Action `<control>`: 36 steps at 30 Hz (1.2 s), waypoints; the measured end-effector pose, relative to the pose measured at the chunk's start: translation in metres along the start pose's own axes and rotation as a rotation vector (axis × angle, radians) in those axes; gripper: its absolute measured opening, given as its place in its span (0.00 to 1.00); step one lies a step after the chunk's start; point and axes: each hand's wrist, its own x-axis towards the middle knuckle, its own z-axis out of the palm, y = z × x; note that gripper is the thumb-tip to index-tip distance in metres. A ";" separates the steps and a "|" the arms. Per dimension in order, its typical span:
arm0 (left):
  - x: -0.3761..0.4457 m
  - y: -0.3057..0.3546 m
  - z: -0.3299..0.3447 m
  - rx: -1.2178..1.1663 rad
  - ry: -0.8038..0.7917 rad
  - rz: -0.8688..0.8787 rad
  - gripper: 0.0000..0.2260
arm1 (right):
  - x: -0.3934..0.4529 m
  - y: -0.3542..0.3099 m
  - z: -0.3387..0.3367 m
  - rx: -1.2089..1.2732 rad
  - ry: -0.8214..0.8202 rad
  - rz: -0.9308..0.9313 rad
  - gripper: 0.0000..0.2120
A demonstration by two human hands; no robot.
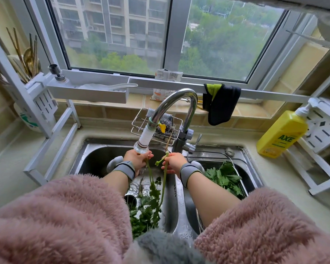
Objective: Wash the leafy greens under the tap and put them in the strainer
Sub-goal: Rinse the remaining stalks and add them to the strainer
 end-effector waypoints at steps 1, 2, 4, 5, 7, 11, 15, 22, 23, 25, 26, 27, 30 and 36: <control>0.001 0.002 0.001 0.001 -0.004 0.006 0.09 | 0.000 0.000 -0.001 0.003 0.003 -0.001 0.14; 0.001 0.003 0.001 -0.017 -0.006 -0.009 0.08 | 0.000 0.000 -0.002 0.007 0.003 -0.003 0.14; 0.001 0.006 0.001 -0.036 -0.021 -0.028 0.07 | 0.001 0.001 -0.003 0.015 0.008 -0.008 0.14; 0.000 0.008 0.000 -0.006 -0.023 -0.009 0.07 | 0.001 0.001 -0.004 0.018 0.009 -0.011 0.13; -0.001 0.010 -0.002 0.032 -0.017 0.036 0.08 | 0.001 0.001 -0.005 0.014 0.010 -0.018 0.10; 0.000 0.009 -0.008 0.045 0.006 0.022 0.10 | -0.002 -0.001 -0.005 0.012 -0.013 -0.053 0.10; -0.003 0.007 -0.014 0.201 0.025 -0.005 0.11 | -0.006 0.000 -0.002 -0.014 -0.067 -0.119 0.11; -0.017 0.006 -0.015 0.491 -0.204 0.005 0.10 | -0.011 -0.001 0.012 -0.125 -0.092 -0.235 0.07; -0.017 0.005 -0.015 0.509 -0.203 0.028 0.08 | -0.012 -0.002 0.012 -0.137 -0.097 -0.251 0.06; -0.017 0.004 -0.017 0.489 -0.201 0.050 0.06 | -0.014 -0.003 0.013 -0.150 -0.108 -0.274 0.06; -0.017 0.004 -0.017 0.468 -0.198 0.057 0.06 | -0.014 -0.003 0.014 -0.155 -0.109 -0.283 0.06; -0.017 0.005 -0.018 0.458 -0.197 0.060 0.07 | -0.015 -0.003 0.014 -0.174 -0.108 -0.288 0.05; -0.021 0.008 -0.018 0.496 -0.215 0.072 0.08 | -0.012 0.000 0.015 -0.312 -0.067 -0.332 0.06; -0.022 0.007 -0.020 0.595 -0.204 0.048 0.11 | -0.009 0.001 0.014 -0.678 0.098 -0.374 0.08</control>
